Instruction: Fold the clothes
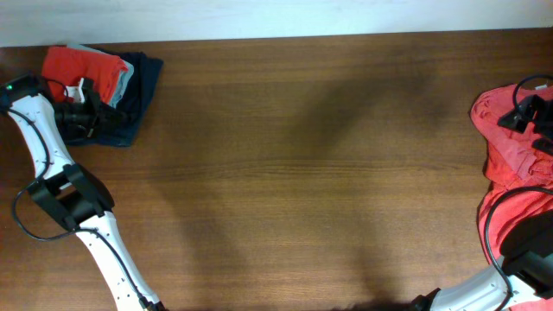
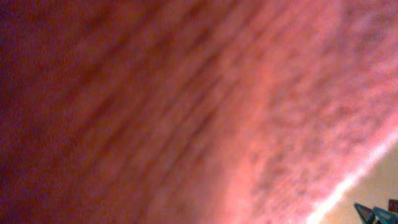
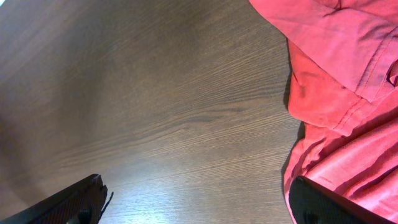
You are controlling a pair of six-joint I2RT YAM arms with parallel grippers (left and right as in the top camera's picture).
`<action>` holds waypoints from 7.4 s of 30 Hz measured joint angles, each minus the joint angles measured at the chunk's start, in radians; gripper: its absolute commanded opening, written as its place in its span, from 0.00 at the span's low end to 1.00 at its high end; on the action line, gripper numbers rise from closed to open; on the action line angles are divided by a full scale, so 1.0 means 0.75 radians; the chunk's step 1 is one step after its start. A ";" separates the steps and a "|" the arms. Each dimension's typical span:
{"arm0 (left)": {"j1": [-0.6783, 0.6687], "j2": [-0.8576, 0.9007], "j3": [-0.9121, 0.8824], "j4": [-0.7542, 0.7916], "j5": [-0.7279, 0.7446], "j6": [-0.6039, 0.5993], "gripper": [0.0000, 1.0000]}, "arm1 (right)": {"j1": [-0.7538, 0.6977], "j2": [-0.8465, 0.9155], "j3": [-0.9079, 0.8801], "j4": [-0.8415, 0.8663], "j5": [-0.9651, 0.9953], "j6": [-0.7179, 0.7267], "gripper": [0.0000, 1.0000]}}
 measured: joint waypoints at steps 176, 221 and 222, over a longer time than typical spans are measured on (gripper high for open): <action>-0.470 -0.594 0.097 0.809 -0.354 -0.614 0.99 | 0.001 0.000 0.000 0.000 0.000 0.000 0.99; -0.470 -0.594 0.097 0.807 -0.354 -0.614 0.99 | 1.188 -1.326 -0.001 -0.004 0.187 -0.006 0.99; -0.470 -0.594 0.097 0.807 -0.354 -0.614 0.99 | 1.188 -1.376 0.001 -0.010 0.194 -0.007 0.99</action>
